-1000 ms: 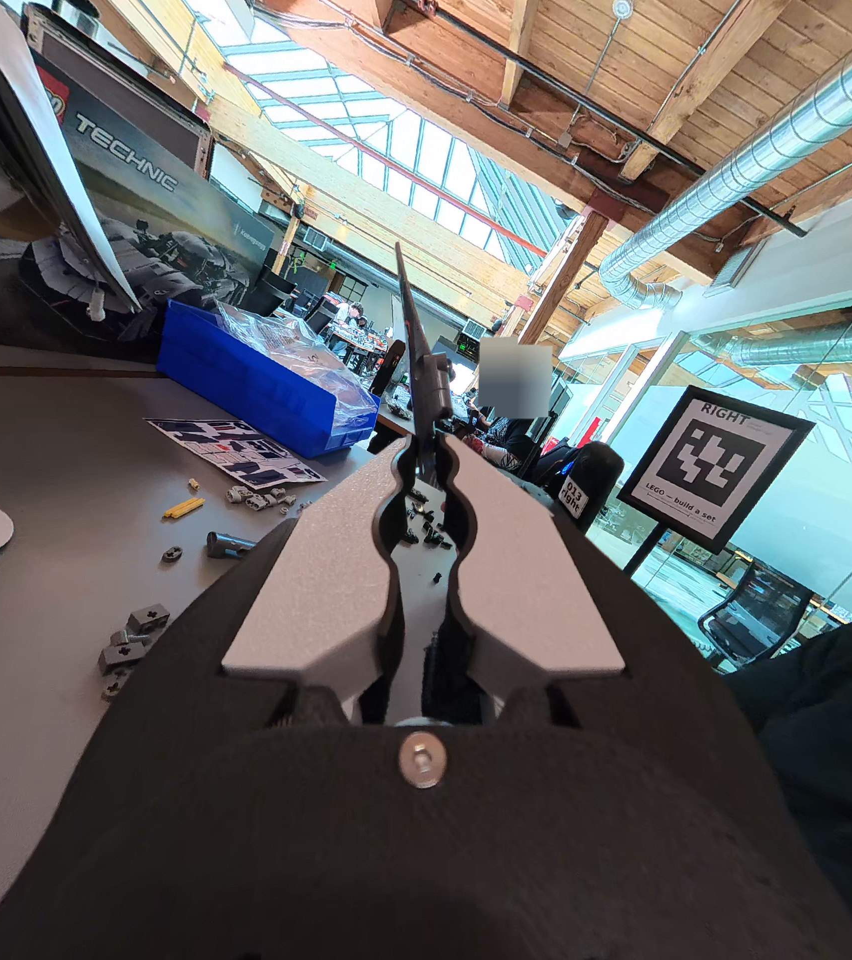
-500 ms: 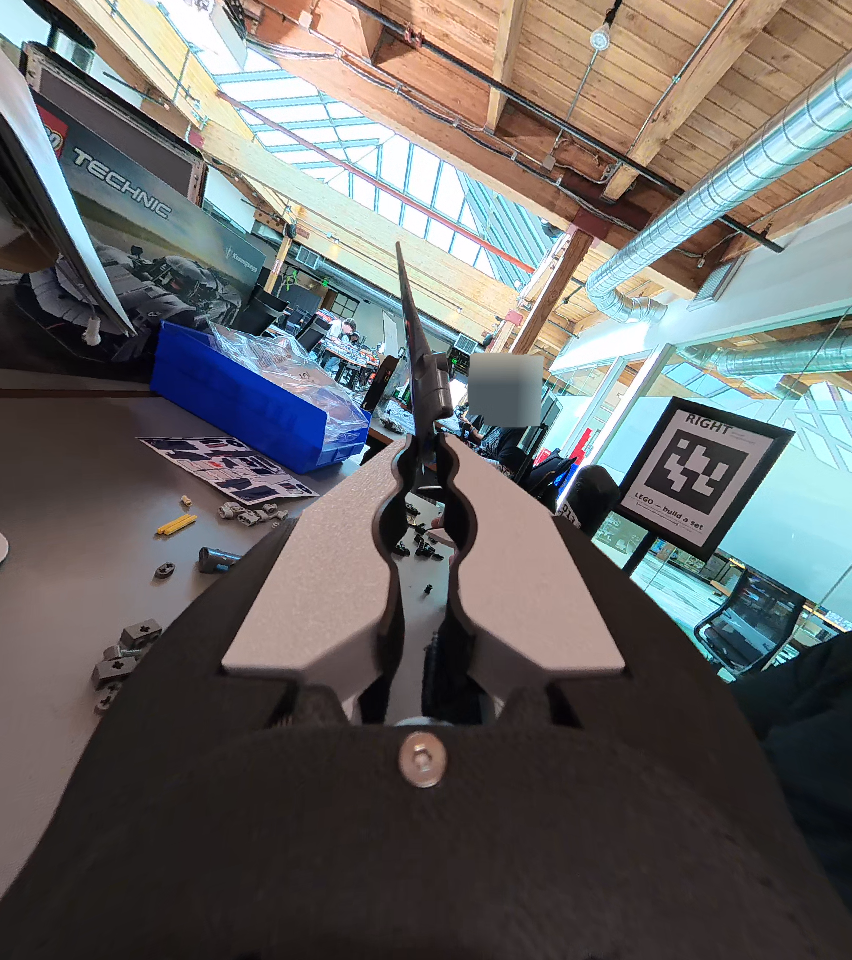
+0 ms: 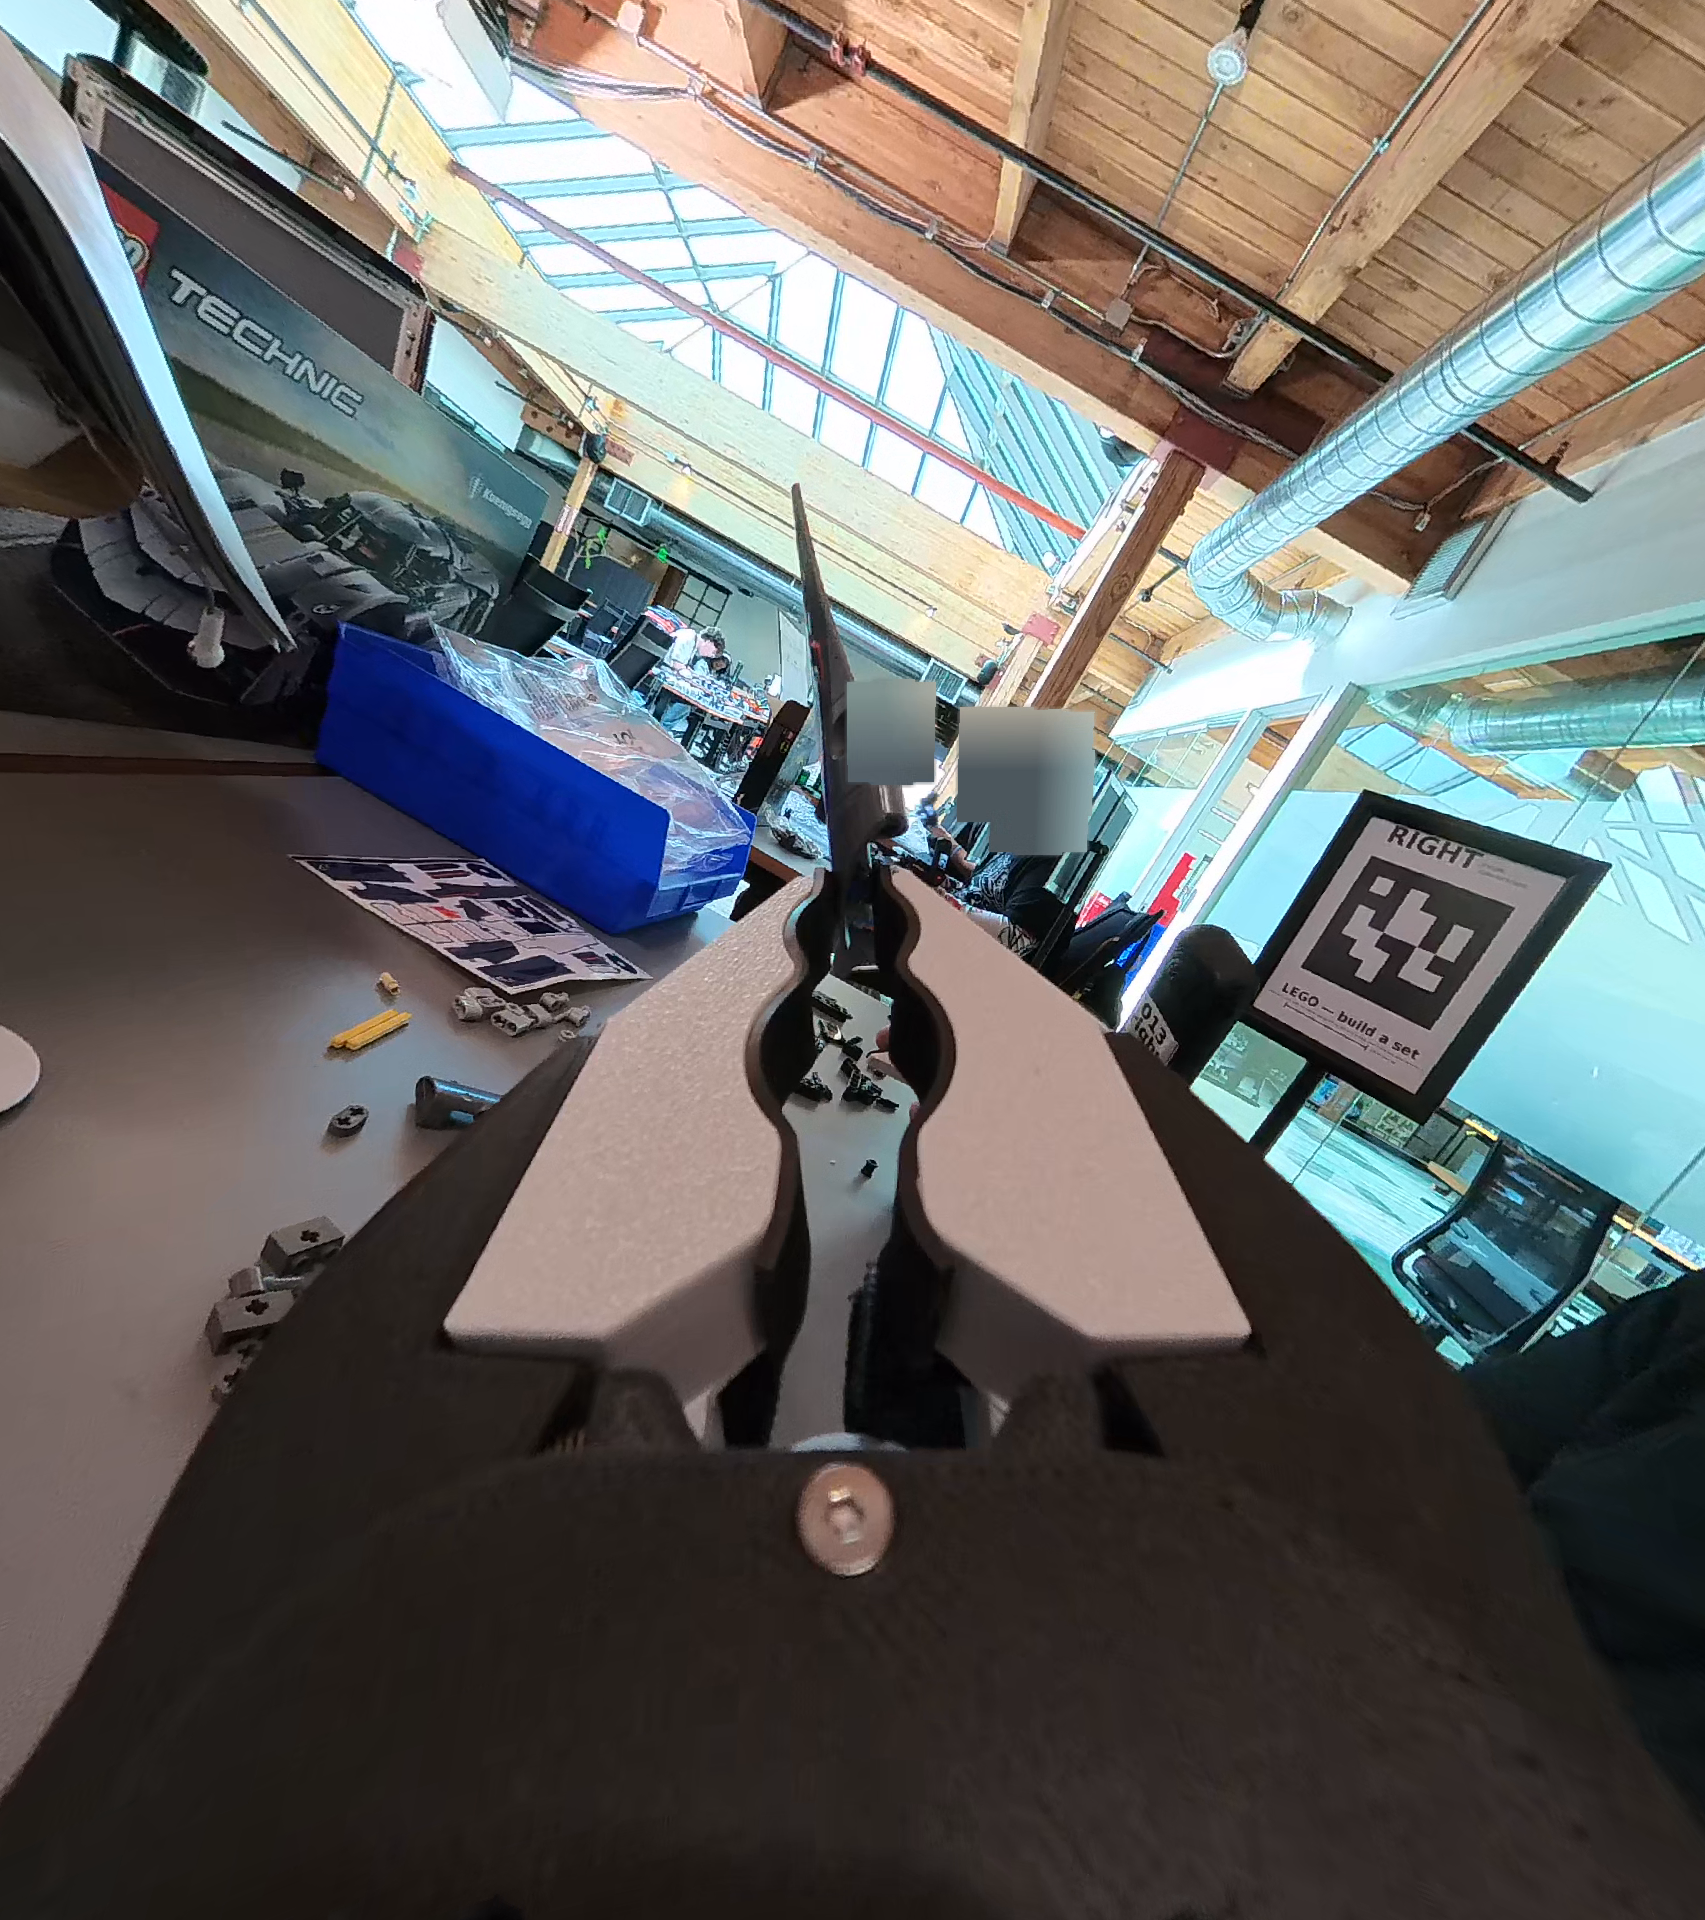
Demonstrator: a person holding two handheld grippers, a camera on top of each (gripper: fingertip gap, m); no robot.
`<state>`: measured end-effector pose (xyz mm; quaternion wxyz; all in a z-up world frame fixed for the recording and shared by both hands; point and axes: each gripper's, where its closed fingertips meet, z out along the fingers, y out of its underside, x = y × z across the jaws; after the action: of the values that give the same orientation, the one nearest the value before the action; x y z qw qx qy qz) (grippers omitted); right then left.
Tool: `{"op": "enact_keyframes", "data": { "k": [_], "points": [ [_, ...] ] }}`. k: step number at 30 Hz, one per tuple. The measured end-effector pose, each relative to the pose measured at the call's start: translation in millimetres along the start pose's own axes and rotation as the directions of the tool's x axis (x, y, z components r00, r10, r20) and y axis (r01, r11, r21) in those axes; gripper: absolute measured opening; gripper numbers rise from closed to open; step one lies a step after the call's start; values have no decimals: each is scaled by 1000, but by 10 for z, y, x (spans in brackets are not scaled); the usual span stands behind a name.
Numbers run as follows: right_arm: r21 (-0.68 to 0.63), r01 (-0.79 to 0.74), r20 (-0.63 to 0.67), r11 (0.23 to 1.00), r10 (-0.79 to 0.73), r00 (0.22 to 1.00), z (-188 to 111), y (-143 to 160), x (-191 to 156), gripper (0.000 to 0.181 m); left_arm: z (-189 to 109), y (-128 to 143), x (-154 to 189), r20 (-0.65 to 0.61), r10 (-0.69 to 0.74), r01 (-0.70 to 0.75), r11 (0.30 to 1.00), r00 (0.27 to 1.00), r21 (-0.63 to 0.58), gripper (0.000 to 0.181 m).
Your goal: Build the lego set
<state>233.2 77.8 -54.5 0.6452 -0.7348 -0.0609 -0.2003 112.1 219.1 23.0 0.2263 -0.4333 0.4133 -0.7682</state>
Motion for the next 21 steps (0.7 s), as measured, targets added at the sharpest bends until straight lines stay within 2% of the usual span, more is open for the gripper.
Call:
{"op": "enact_keyframes", "data": {
  "k": [21],
  "points": [
    [-10,33,8,999,-33,999,8,9,-49,41,0,8,-11,3,-1,1,1000,1000,-3,4]
  ]
}}
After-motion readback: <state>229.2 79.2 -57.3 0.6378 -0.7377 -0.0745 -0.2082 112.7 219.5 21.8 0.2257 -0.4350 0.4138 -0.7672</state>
